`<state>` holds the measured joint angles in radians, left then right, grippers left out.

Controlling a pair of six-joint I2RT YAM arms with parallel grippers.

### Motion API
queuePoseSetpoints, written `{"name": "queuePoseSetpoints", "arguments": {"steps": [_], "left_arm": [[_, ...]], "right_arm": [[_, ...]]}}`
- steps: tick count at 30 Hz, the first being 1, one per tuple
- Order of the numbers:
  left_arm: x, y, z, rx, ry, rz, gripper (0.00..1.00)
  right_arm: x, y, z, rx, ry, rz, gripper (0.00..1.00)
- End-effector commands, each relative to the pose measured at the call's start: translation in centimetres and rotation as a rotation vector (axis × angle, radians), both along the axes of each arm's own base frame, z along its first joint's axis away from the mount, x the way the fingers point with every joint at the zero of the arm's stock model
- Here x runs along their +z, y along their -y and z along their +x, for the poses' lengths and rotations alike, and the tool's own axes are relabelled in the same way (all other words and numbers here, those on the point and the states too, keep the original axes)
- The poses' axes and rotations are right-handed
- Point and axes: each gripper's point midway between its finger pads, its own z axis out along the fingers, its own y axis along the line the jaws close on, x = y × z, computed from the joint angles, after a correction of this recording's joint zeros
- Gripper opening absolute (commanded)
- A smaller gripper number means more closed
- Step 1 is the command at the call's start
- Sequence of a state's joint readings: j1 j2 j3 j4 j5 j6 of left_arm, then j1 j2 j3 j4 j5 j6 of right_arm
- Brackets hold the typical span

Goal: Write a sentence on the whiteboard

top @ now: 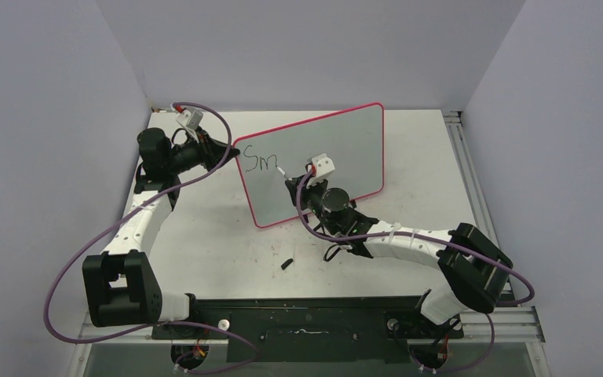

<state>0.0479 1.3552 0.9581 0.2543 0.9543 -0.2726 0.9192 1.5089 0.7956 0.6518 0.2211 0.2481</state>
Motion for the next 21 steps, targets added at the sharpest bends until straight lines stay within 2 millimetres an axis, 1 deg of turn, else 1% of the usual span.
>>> {"name": "queuePoseSetpoints", "arguments": {"steps": [1,5,7,10,13,21], "left_arm": [[1.2,0.0,-0.7,-0.016,0.045,0.01,0.0],[1.2,0.0,-0.7,-0.015,0.044,0.01,0.0],[1.1,0.0,-0.7,-0.015,0.043,0.01,0.0],[1.0,0.0,-0.7,-0.015,0.04,0.01,0.0],[1.1,0.0,-0.7,-0.015,0.043,0.01,0.0],[1.1,0.0,-0.7,-0.015,0.043,0.011,0.0]], "right_arm": [[1.6,0.4,-0.3,-0.015,0.022,0.039,0.05],[3.5,0.5,-0.8,-0.006,0.053,0.059,0.05],[4.8,0.7,-1.1,-0.007,0.076,0.076,0.05],[6.2,1.1,-1.3,-0.013,0.1,0.094,0.05],[6.8,1.5,-1.0,-0.036,0.118,0.092,0.05],[6.9,1.0,-0.1,-0.049,0.134,0.08,0.05]]}}
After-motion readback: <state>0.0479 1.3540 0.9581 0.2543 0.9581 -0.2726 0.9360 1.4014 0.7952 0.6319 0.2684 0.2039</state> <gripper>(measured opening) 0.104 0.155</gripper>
